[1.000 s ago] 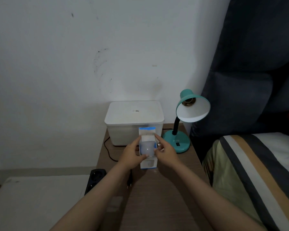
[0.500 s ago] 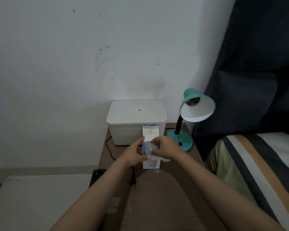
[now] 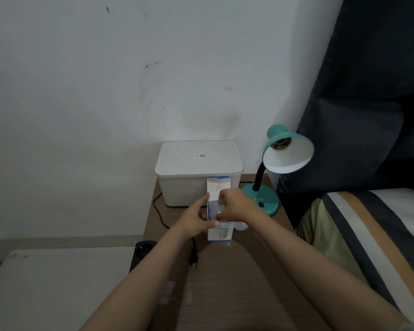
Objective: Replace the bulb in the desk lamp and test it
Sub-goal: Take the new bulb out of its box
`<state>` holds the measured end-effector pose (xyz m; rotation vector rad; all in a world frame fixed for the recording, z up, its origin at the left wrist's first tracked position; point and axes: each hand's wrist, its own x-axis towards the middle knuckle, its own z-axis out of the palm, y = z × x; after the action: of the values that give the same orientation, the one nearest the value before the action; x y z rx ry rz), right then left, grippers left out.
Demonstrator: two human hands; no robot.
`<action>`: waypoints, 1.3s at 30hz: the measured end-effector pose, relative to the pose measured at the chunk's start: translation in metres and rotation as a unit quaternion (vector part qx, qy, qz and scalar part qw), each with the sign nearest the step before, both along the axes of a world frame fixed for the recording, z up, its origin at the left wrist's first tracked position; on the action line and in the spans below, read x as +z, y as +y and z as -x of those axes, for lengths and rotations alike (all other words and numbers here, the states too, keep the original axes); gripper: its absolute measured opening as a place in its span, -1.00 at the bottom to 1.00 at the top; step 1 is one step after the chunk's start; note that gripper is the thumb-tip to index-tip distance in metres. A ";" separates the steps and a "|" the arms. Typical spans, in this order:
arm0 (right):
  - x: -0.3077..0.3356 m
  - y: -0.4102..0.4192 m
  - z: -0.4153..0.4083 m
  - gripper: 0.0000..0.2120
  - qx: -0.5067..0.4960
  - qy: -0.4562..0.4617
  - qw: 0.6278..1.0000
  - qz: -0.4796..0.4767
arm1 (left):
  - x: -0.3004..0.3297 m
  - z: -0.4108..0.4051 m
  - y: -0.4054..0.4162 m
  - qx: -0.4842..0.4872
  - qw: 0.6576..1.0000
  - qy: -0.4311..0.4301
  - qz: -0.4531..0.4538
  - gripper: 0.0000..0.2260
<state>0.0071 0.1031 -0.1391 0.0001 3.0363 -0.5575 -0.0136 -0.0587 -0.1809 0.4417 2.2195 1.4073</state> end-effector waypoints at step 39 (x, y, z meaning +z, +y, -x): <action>-0.017 0.026 -0.052 -0.60 -0.131 0.124 0.956 0.230 | 0.002 -0.031 0.006 0.106 0.985 0.132 0.039 -0.23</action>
<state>0.0591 0.1296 -0.1565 0.3410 3.0725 -1.3710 0.0174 -0.0523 -0.1788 0.3932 2.5922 1.4311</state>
